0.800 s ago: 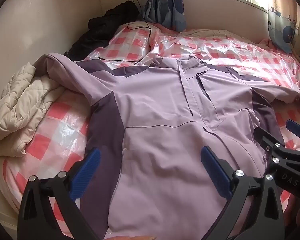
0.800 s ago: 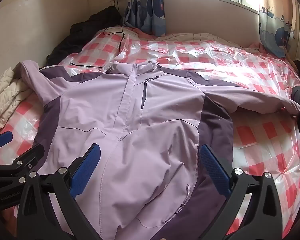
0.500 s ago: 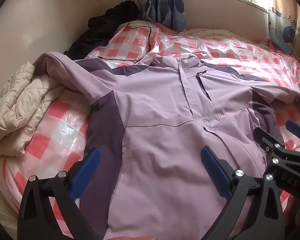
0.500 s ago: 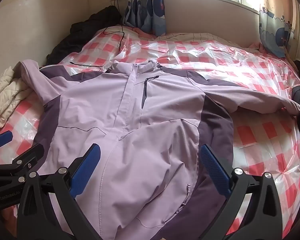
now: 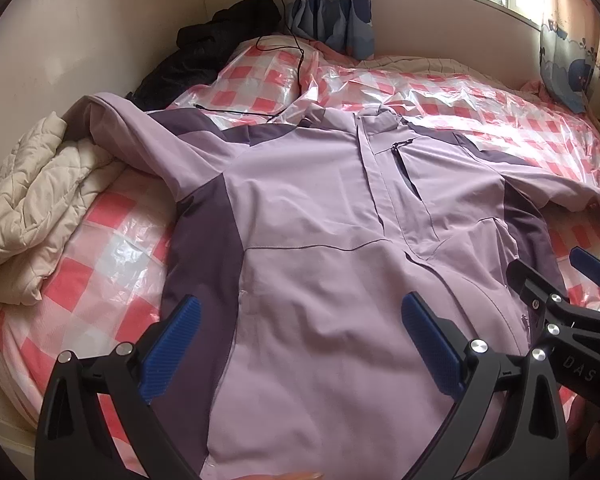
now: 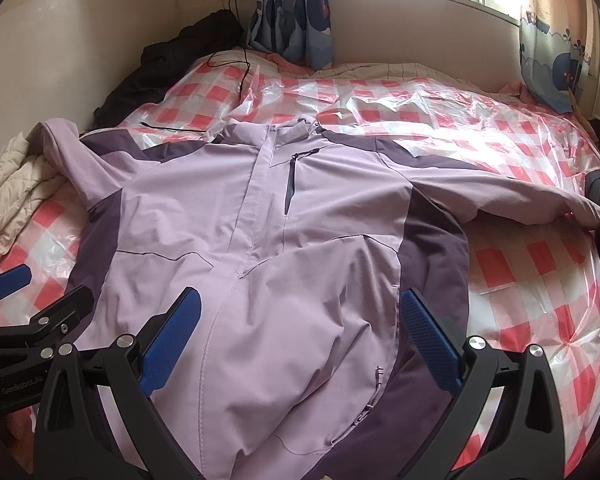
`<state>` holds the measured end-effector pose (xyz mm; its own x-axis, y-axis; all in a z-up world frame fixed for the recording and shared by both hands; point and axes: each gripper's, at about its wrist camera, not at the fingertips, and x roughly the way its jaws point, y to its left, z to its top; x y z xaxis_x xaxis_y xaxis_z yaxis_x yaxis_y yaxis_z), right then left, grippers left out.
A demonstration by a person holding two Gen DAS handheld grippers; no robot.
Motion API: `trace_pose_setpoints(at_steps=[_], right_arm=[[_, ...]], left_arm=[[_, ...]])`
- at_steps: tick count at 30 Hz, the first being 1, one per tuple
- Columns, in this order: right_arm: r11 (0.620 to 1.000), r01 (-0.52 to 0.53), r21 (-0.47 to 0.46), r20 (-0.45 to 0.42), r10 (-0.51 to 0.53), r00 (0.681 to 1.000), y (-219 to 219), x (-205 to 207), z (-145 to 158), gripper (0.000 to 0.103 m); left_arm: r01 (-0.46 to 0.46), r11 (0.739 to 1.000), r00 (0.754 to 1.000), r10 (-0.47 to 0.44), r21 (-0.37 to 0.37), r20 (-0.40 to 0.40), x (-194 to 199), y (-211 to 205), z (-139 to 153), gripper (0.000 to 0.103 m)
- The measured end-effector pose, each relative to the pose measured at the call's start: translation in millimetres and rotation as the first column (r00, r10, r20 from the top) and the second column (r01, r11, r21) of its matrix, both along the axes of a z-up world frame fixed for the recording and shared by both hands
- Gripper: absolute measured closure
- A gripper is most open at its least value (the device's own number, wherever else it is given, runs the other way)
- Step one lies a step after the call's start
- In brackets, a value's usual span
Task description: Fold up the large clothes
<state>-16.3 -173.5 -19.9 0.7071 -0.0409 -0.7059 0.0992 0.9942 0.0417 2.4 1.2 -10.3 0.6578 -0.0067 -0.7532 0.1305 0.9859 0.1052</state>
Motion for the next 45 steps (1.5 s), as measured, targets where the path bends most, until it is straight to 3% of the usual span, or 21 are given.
trace_pose_setpoints(at_steps=[9, 13, 19, 23, 28, 31, 38, 42, 45], right_arm=[[1.000, 0.007, 0.011, 0.002, -0.007, 1.000, -1.2, -1.6, -0.3, 0.007], [1.000, 0.013, 0.024, 0.003, -0.013, 1.000, -8.7, -3.2, -0.1, 0.007], [0.999, 0.026, 0.045, 0.012, -0.026, 1.000, -20.6, -4.9, 4.4, 0.007], [0.997, 0.036, 0.062, 0.020, -0.038, 0.999, -28.2, -5.6, 7.6, 0.007], [0.995, 0.047, 0.088, 0.029, -0.050, 0.998, -36.9, -6.2, 11.1, 0.007], [0.994, 0.052, 0.100, 0.033, -0.055, 0.998, -40.4, -5.9, 12.8, 0.007], [0.993, 0.054, 0.109, 0.034, -0.058, 0.998, -42.4, -5.7, 12.9, 0.007], [0.994, 0.051, 0.101, 0.028, -0.054, 0.998, -40.6, -4.5, 11.1, 0.007], [0.994, 0.048, 0.095, 0.019, -0.050, 0.999, -38.1, -2.4, 8.0, 0.007]], left_arm=[[-0.032, 0.996, 0.998, 0.028, 0.087, 0.050, -3.4, -13.0, -1.4, 0.007], [-0.031, 0.997, 0.999, 0.028, 0.069, 0.036, -0.8, -12.1, 1.3, 0.008], [-0.007, 0.999, 1.000, 0.007, 0.046, -0.010, 8.2, -9.2, -2.8, 0.021], [0.024, 0.999, 1.000, -0.024, 0.026, -0.005, 11.9, -5.2, 1.3, 0.021], [0.041, 0.997, 0.999, -0.042, 0.066, 0.005, 17.0, -0.2, 5.4, 0.017], [0.031, 0.999, 0.999, -0.032, 0.028, 0.043, 15.8, 9.0, 13.5, 0.017], [-0.001, 0.999, 0.999, 0.000, 0.032, 0.034, 19.4, 13.3, 10.6, 0.014], [0.021, 0.999, 0.999, -0.020, -0.031, 0.038, 15.7, 8.7, 12.5, 0.014], [0.034, 0.999, 0.997, -0.034, 0.006, 0.068, 11.9, -0.5, 12.6, 0.013]])
